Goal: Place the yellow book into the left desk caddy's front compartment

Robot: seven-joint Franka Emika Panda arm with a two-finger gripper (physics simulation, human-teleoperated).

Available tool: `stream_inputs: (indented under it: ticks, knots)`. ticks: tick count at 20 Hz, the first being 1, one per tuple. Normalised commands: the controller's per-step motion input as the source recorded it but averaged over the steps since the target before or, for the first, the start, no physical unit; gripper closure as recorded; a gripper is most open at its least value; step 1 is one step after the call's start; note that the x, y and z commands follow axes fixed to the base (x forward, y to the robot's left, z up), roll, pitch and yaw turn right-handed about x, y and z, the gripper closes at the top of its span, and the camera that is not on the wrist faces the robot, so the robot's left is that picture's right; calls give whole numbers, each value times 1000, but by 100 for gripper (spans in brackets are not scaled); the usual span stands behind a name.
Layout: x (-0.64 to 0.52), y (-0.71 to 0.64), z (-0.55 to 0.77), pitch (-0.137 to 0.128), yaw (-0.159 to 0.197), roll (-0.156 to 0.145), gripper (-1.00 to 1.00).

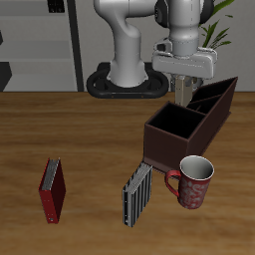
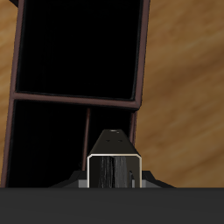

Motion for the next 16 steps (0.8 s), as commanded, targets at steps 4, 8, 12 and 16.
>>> stream_inputs:
  ticks: [4,8,12,16]
  knots:
    - [57,3,-52,7,4,9,100]
    - [92,55,-162,19,-8,7,100]
    - [66,78,-301,45,-11,17,100]
    - [95,-59,-253,39,-22,-6,100]
